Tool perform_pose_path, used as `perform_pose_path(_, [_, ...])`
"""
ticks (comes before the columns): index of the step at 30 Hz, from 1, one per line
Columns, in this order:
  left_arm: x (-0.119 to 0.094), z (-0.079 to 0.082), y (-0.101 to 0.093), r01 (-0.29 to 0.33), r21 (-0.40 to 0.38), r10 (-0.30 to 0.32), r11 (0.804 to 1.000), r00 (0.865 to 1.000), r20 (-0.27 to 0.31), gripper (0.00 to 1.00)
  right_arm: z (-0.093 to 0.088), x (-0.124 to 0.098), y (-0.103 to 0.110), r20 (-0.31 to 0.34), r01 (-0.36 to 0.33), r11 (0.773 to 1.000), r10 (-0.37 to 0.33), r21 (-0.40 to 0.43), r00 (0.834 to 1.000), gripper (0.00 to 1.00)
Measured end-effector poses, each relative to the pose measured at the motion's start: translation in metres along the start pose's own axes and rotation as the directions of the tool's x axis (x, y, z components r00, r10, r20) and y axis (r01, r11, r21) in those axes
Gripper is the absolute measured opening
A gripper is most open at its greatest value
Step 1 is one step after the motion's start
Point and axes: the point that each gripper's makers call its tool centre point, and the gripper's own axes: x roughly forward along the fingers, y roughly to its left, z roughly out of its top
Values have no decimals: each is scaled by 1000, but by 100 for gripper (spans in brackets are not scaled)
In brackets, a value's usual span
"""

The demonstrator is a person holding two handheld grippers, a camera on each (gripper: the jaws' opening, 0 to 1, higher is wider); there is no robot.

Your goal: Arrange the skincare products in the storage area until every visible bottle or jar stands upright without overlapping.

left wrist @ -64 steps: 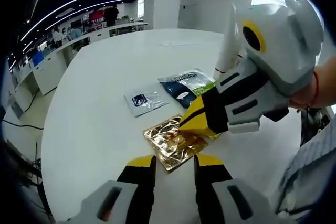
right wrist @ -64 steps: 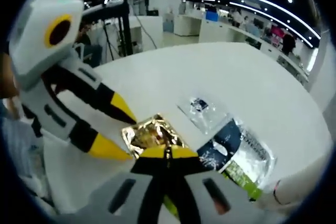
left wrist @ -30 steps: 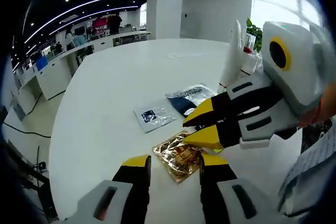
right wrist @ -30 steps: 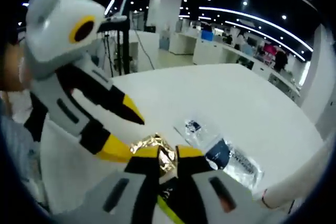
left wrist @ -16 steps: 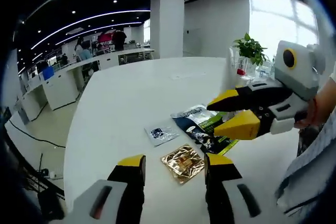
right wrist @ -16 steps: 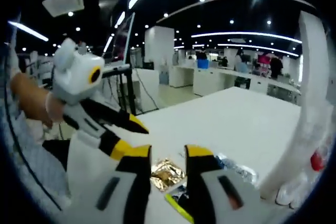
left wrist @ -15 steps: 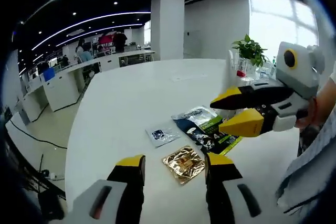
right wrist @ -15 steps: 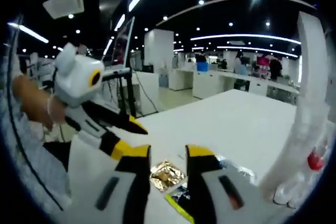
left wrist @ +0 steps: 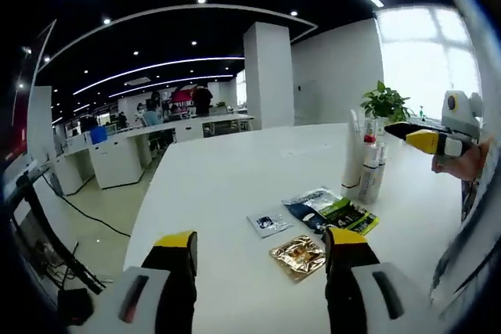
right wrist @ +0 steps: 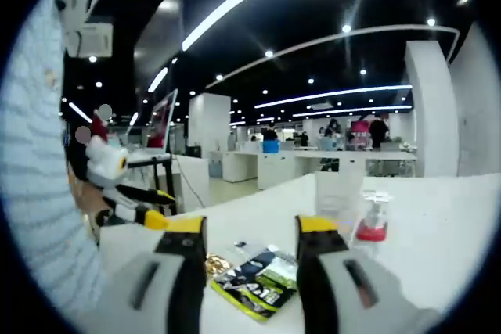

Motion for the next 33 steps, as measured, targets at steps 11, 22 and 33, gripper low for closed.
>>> perform_pose_path(11, [-9, -31, 28, -159, -29, 161, 987, 982, 98, 85, -27, -97, -109, 86, 414, 910, -411, -28, 908, 73])
perform_pose_path(22, [-14, -59, 50, -230, -142, 247, 963, 962, 116, 100, -98, -138, -147, -51, 585, 811, -584, 14, 810, 92])
perform_pose_path(33, [-8, -71, 35, -199, -120, 211, 973, 972, 99, 100, -104, -142, -153, -70, 606, 795, -604, 4, 794, 91])
